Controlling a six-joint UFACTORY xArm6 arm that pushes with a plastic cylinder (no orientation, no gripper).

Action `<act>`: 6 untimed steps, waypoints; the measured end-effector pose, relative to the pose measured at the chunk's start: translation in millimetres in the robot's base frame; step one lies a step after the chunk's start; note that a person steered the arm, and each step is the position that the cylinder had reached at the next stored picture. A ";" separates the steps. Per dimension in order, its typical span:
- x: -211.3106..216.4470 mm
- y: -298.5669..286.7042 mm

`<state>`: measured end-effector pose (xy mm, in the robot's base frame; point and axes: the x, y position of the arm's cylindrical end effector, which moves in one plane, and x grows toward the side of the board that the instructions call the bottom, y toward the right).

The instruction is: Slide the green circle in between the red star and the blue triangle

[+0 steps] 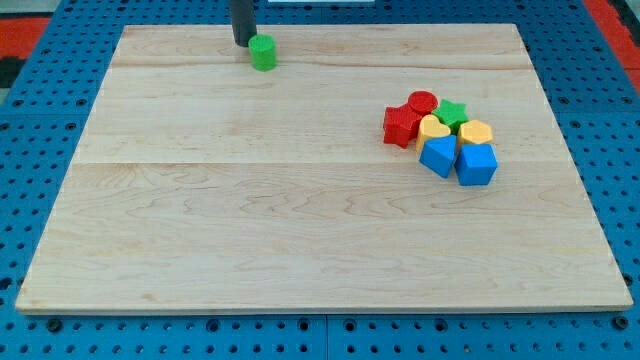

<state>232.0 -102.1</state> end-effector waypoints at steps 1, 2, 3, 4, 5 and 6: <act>9.6 8.6; 25.2 47.9; 42.8 68.6; 72.5 77.5; 105.3 96.7; 127.2 109.3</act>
<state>359.2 7.2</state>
